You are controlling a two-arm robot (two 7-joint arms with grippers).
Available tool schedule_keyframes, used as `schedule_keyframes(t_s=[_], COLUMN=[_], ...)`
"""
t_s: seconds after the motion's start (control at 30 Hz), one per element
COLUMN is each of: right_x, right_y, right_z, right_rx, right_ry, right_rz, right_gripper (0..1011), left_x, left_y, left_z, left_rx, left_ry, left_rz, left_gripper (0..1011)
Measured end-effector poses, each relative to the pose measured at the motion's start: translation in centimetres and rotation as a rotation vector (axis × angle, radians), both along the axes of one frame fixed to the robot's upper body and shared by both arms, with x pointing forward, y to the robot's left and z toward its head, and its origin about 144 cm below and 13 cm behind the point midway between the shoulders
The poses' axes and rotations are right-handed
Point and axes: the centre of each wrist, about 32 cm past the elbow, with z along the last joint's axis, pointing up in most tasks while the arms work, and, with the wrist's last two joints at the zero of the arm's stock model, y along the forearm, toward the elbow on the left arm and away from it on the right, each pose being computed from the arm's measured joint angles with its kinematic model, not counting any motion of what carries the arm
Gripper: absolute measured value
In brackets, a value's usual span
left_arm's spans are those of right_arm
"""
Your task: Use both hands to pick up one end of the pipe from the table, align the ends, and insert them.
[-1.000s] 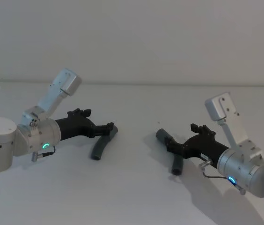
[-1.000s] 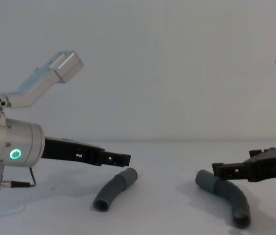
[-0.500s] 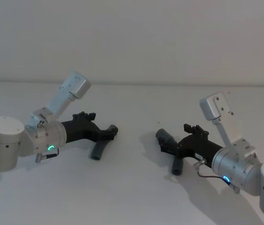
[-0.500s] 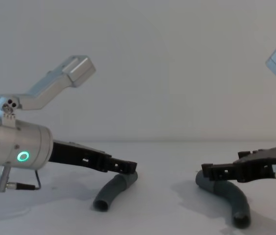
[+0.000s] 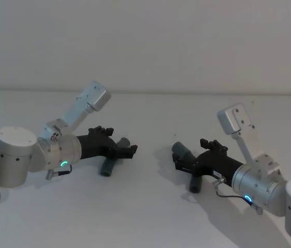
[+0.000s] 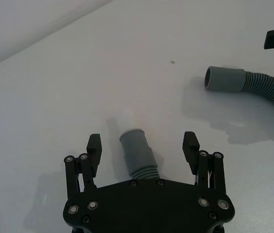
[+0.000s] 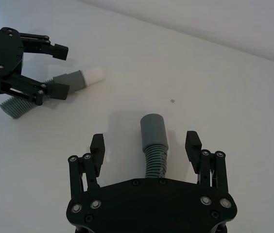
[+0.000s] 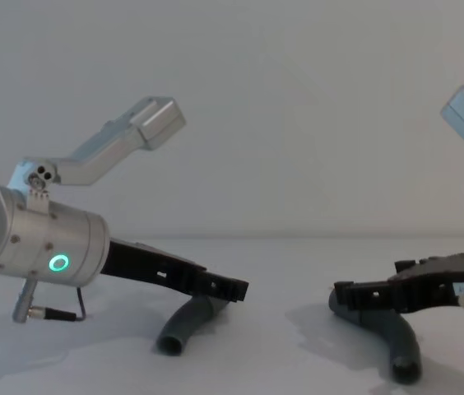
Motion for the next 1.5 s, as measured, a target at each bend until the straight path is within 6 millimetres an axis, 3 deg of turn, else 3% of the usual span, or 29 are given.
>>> schedule_keyframes(t_s=[0.77, 1.5], right_x=[-0.2, -0.1], right_y=[-0.1, -0.1], right_z=[-0.3, -0.5], right_rx=[-0.007, -0.011], right_ry=[0.022, 0.037], right_rz=[0.007, 0.004], right_gripper=[1003, 1003], left_x=[-1.4, -1.0], left_y=[-1.1, -1.4], left_z=[-0.5, -0.9], left_rx=[0.012, 0.023], left_ry=[0.025, 0.044], left_rz=[0.104, 0.093], left_gripper=[1001, 1001])
